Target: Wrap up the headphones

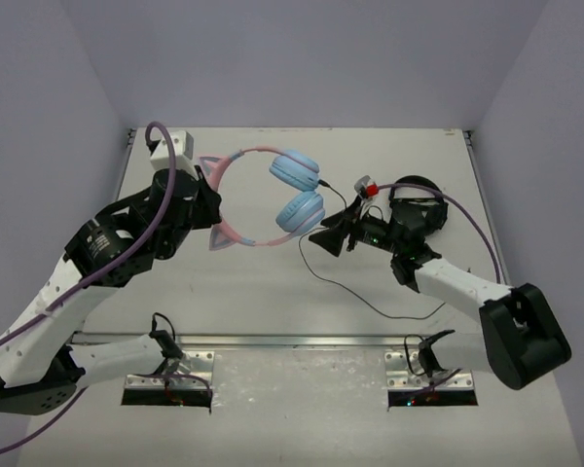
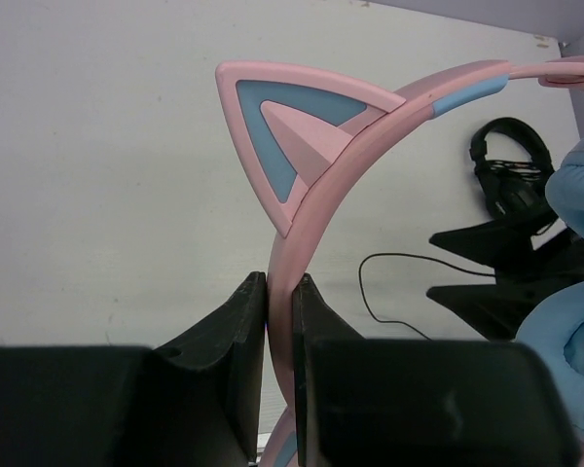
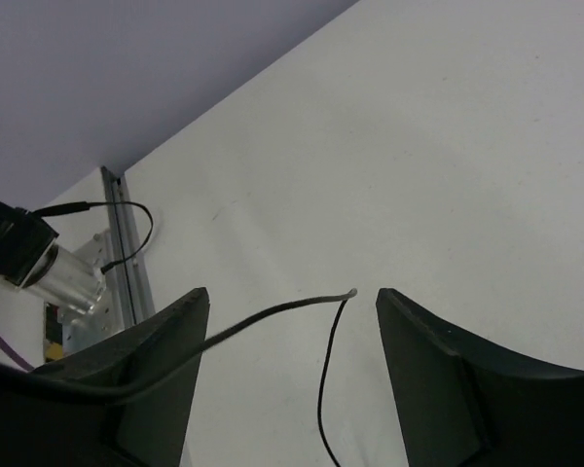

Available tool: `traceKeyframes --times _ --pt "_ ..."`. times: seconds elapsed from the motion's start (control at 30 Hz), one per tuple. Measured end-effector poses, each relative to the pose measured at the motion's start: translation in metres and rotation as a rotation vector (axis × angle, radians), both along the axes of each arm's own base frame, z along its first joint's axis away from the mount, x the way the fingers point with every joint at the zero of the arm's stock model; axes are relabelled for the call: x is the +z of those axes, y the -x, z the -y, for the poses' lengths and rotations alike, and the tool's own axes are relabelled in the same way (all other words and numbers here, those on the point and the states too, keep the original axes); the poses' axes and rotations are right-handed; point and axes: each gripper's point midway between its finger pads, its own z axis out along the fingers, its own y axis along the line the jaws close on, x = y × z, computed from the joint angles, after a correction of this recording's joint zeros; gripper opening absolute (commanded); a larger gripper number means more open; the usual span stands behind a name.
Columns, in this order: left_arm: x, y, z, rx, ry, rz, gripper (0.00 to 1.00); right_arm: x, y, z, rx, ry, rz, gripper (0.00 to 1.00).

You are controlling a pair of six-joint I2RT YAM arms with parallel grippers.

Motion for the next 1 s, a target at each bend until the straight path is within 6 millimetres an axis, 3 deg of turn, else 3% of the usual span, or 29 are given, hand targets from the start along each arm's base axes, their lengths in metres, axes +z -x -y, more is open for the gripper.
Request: traceKeyframes --times 0.07,0.2,0.3,0.37,0.47,0.53,0.77,0.87,1.0 --pt "0.005 0.001 0.005 -0.022 0.019 0.005 0.0 -0.003 -0.012 -0.005 -0.011 -0.011 -0.018 0.64" --pt "0.017 0.002 0.013 -0.058 0.08 0.034 0.0 -0.003 -0.025 -0.024 0.018 -0.073 -0.041 0.63" --pt "0.027 0.004 0.016 -0.078 0.122 0.063 0.0 0.001 -0.024 -0.04 0.054 -0.102 -0.046 0.35" --pt "0.034 0.006 0.015 -0.081 0.141 0.085 0.0 0.008 -0.022 -0.047 0.075 -0.121 -0.042 0.07" --pt "0.042 0.007 0.01 -0.072 0.156 0.125 0.0 0.02 -0.019 -0.047 0.064 -0.146 -0.025 0.02" --pt "0.044 0.005 0.002 -0.044 0.151 0.155 0.0 0.028 -0.02 -0.037 0.002 -0.149 0.006 0.01" --pt "0.013 0.002 -0.036 0.091 0.002 0.194 0.0 0.051 -0.005 0.026 -0.294 -0.112 0.149 0.01" --pt "-0.001 -0.004 -0.035 0.066 -0.076 0.214 0.0 0.058 -0.001 0.049 -0.391 -0.079 0.196 0.01" --pt "-0.029 -0.012 -0.015 -0.062 -0.189 0.193 0.01 0.069 -0.001 0.065 -0.453 -0.001 0.241 0.01"
